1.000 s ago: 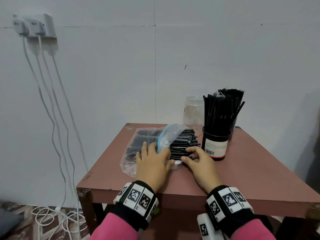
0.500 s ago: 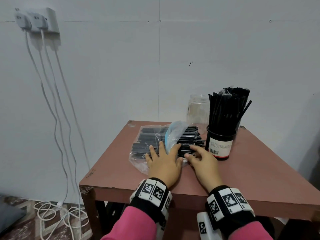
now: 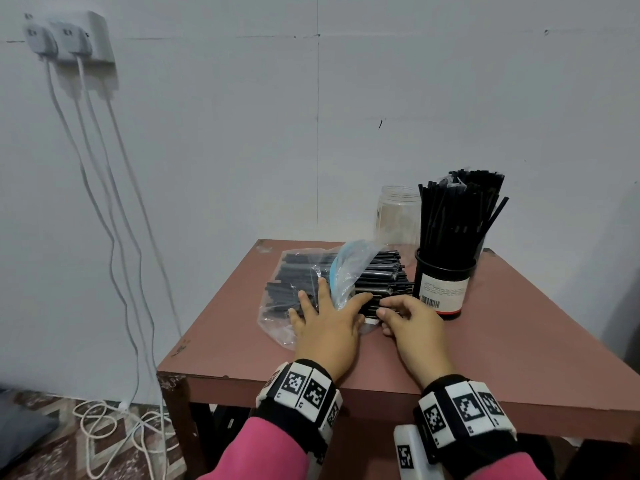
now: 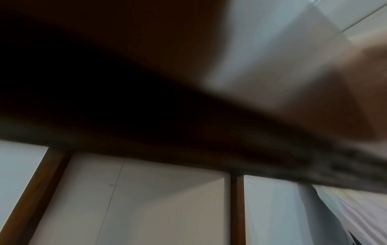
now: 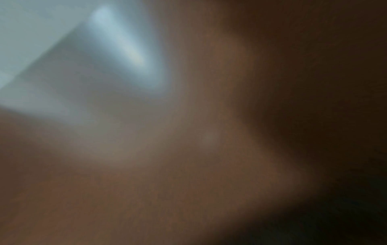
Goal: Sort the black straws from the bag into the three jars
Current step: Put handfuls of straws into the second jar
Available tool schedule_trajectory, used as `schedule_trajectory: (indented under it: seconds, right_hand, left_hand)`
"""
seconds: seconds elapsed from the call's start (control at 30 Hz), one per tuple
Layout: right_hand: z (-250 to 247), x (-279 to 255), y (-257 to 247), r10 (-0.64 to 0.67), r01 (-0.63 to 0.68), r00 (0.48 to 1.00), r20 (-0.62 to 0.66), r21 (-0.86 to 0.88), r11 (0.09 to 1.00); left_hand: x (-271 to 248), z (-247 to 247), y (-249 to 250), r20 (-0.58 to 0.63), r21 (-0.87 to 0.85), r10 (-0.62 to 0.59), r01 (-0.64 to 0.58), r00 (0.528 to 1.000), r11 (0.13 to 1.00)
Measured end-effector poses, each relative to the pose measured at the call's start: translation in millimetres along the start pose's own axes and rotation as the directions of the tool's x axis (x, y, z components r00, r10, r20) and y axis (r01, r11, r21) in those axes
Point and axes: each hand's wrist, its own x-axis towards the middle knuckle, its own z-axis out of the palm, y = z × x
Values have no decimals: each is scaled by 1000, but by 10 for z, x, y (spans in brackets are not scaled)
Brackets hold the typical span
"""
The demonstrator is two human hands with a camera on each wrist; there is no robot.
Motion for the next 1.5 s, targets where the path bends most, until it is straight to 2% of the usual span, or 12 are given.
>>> schedule_trajectory:
  seconds: [0.13, 0.3, 0.43, 0.6, 0.77, 0.87, 0.93, 1.07, 1.13, 1.3, 1.5]
  right_hand:
    - [-27, 17, 59, 5, -7, 997, -81, -29, 1000]
    - [1, -5, -19, 5, -3, 1000, 22, -82, 997]
    - [-45, -37, -50, 28, -27, 998, -59, 13, 1000]
    - [-37, -44, -62, 50, -48, 997, -53, 55, 997]
    - [-84, -57, -31, 90, -58, 983, -157, 196, 979]
    - [-119, -49, -31, 138, -48, 975, -177, 434, 900]
    - [-148, -46, -72, 161, -64, 979, -123, 565, 822]
    - [-189, -34, -156, 162, -122, 987, 8, 698, 706]
    - [-178, -28, -179, 170, -137, 985, 30, 734, 665]
    - [-127, -26, -185, 217, -122, 976, -16, 788, 604]
    - [-138, -25, -184, 200, -141, 979, 32, 817, 560]
  left_hand:
    - [-3, -7, 8, 8, 8, -27, 27, 1000, 1000]
    - [-13, -20, 7, 27, 29, -2, 1, 1000, 1000]
    - [-17, 8, 2, -2, 16, -38, 38, 999, 999]
    - [-15, -11, -1, 9, 12, -9, 9, 1000, 1000]
    - [-15, 10, -12, -1, 8, -20, 20, 1000, 1000]
    - [-7, 24, -16, -6, 7, -22, 23, 1000, 1000]
    - [-2, 24, -16, -18, -5, -22, 22, 1000, 1000]
    - [-3, 23, -13, -51, -32, -24, 22, 998, 999]
    - [-3, 19, -15, -57, -44, -29, 27, 998, 999]
    - [11, 35, -22, -64, -46, -30, 28, 997, 999]
    - [10, 45, -25, -66, -27, -26, 24, 997, 999]
